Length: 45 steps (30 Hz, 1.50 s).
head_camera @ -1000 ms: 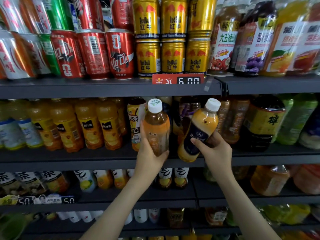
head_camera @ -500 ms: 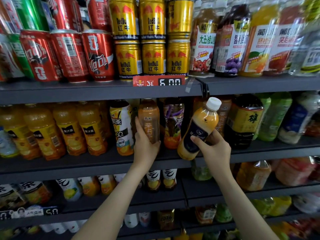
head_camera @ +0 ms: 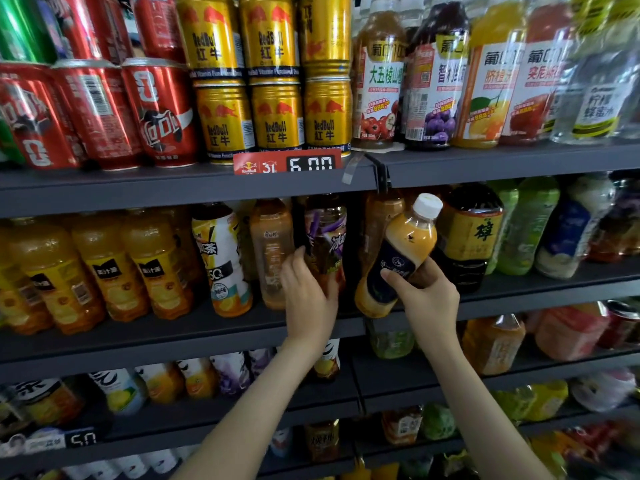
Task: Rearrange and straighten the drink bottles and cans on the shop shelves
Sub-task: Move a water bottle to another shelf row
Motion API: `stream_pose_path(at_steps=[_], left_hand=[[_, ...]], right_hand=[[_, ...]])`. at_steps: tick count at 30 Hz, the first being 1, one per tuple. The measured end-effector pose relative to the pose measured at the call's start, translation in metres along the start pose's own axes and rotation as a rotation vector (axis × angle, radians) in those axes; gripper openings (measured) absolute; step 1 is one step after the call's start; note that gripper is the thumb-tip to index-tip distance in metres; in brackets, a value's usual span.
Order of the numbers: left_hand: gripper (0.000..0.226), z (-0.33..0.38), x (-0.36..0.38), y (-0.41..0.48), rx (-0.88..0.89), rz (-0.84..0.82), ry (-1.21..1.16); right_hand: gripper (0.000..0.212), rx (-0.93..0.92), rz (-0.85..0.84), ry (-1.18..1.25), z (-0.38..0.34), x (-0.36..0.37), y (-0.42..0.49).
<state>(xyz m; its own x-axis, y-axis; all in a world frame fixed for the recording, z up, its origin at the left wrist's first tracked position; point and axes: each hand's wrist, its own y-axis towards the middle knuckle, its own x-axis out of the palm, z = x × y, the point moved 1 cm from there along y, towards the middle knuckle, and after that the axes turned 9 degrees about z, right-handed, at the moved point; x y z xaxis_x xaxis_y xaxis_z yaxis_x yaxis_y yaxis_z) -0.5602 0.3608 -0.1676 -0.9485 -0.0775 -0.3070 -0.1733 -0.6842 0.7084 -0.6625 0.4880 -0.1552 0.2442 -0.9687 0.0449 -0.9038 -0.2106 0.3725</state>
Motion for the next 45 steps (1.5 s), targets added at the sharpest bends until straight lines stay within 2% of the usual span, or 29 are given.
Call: stream_pose_path(at_steps=[4,9,15,19,24,28,31,34,38,45], left_hand=[[0.09,0.006,0.02,0.016,-0.159,-0.142,-0.117],[0.1,0.009,0.029,0.016,-0.166,-0.152,-0.107],[0.103,0.005,0.007,-0.005,-0.01,-0.119,-0.267],[0.11,-0.014,-0.016,-0.028,0.057,-0.09,-0.323],[0.094,-0.029,-0.046,-0.03,0.19,0.021,-0.372],[0.111,-0.03,-0.068,-0.018,0.121,0.075,-0.361],[0.107,-0.036,-0.085,-0.014,0.04,0.068,-0.361],[0.104,-0.041,-0.095,-0.011,0.006,0.071,-0.319],[0.11,-0.044,-0.103,-0.007,-0.037,0.032,-0.26],[0.111,-0.037,-0.098,-0.006,-0.085,-0.113,-0.284]], right_hand=[[0.03,0.002,0.013,0.018,0.003,-0.012,0.001],[0.032,0.006,0.008,0.056,0.004,-0.019,-0.002],[0.042,0.001,0.013,0.098,0.008,-0.016,-0.008],[0.038,-0.004,-0.02,0.133,0.01,-0.007,-0.012],[0.039,-0.038,-0.119,0.08,0.003,0.024,-0.009],[0.046,-0.081,-0.235,-0.016,-0.003,0.052,-0.002],[0.056,-0.155,-0.291,-0.115,-0.004,0.068,0.001],[0.053,-0.217,-0.31,-0.227,-0.005,0.08,0.011],[0.047,-0.15,-0.297,-0.275,-0.008,0.092,0.023],[0.053,-0.065,-0.368,-0.217,-0.012,0.101,0.009]])
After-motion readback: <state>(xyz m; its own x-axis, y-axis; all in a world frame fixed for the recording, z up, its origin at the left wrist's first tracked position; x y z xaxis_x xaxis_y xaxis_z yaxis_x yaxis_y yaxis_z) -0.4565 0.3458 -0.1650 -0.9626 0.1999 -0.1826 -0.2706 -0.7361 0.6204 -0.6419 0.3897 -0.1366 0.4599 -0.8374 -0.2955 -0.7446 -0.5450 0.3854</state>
